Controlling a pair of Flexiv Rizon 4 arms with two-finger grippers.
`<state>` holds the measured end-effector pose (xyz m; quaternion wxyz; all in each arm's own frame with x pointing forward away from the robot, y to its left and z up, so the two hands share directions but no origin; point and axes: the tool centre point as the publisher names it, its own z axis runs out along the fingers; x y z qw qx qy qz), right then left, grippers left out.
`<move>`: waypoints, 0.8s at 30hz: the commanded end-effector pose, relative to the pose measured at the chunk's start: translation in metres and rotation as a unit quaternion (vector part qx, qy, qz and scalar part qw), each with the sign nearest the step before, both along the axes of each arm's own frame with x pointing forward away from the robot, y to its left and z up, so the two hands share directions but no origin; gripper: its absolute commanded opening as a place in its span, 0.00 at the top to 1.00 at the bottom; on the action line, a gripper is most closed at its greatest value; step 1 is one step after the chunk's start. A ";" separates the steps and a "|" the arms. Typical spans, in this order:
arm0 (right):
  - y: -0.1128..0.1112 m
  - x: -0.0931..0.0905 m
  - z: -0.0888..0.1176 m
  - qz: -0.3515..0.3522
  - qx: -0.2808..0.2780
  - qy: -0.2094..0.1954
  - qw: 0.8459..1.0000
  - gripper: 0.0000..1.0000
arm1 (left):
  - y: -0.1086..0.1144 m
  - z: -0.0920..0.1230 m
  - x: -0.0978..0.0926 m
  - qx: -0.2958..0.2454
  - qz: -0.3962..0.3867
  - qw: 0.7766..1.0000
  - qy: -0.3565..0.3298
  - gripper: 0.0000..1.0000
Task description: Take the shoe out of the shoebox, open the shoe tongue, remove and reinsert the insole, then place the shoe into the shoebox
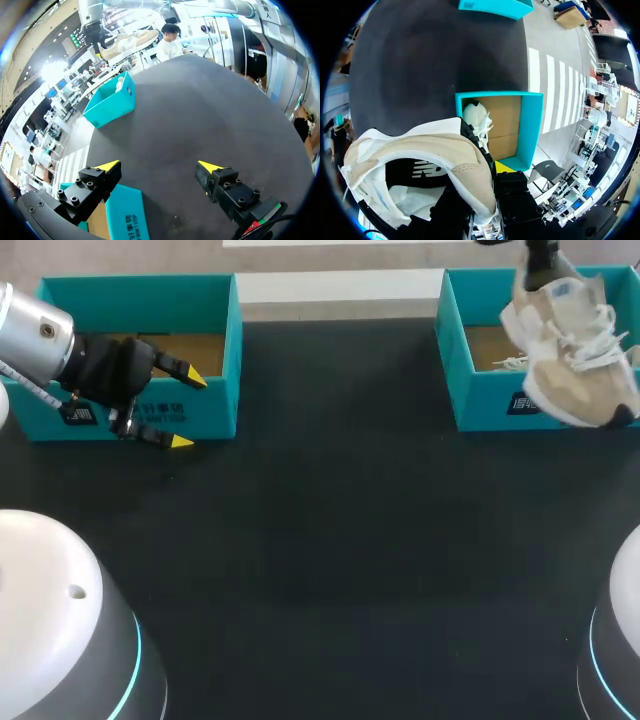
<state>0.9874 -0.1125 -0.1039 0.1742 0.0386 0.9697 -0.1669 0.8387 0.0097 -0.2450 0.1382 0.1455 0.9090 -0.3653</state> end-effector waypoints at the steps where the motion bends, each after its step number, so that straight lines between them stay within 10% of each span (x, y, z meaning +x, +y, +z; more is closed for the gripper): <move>1: -0.033 0.042 -0.008 -0.008 0.002 0.011 1.000 1.00 | 0.000 0.000 -0.001 0.002 0.000 1.000 0.000 0.00; 24: -0.156 0.193 -0.030 -0.072 -0.002 0.017 0.997 1.00 | 0.000 0.000 -0.001 0.002 0.000 1.000 0.000 0.00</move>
